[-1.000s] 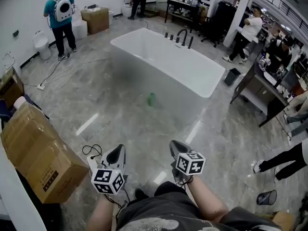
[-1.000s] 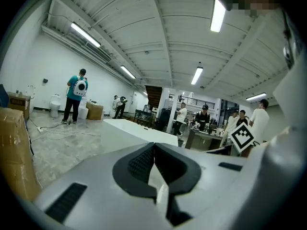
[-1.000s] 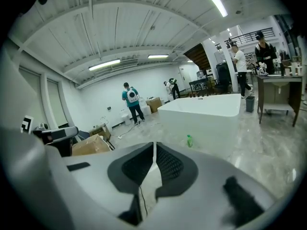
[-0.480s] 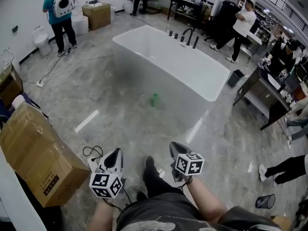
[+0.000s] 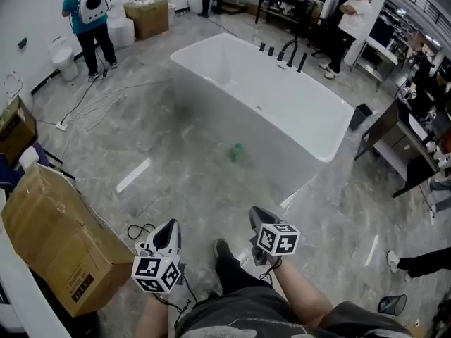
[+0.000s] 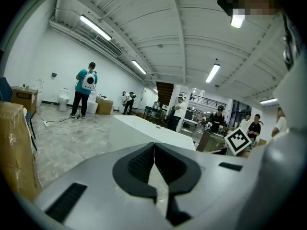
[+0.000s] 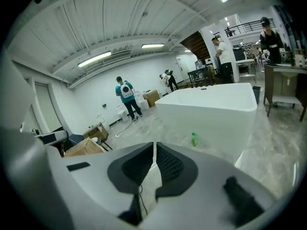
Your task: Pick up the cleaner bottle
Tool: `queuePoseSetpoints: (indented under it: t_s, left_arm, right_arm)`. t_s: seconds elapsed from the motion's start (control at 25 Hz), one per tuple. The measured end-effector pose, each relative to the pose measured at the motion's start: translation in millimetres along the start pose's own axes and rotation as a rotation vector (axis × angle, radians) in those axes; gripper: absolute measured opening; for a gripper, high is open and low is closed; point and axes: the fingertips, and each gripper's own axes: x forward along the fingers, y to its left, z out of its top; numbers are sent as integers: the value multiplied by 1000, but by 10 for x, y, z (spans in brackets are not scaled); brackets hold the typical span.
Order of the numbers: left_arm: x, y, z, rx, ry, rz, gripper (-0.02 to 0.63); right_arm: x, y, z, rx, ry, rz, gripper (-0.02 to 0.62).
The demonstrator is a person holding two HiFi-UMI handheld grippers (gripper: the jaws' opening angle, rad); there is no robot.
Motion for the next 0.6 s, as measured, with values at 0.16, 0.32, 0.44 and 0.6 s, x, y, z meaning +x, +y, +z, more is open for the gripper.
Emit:
queuePoseSetpoints:
  t_s: [0.16,0.32,0.44,0.6]
  left_arm:
    - [504,105,190,-7,4,11,14]
    - [1026,168,393,-11,7,11,14]
    - [1399,172,540,13,14,3,14]
    - [1824,310,851,12,-15,12,14]
  right_arm:
    - [355,-200,316,7,16,6,34]
    - [729,-454,692,28,13,-6,34]
    - [991,-660,938,44,8,-10,34]
    - [1319,-873,1185,55,5,-13,34]
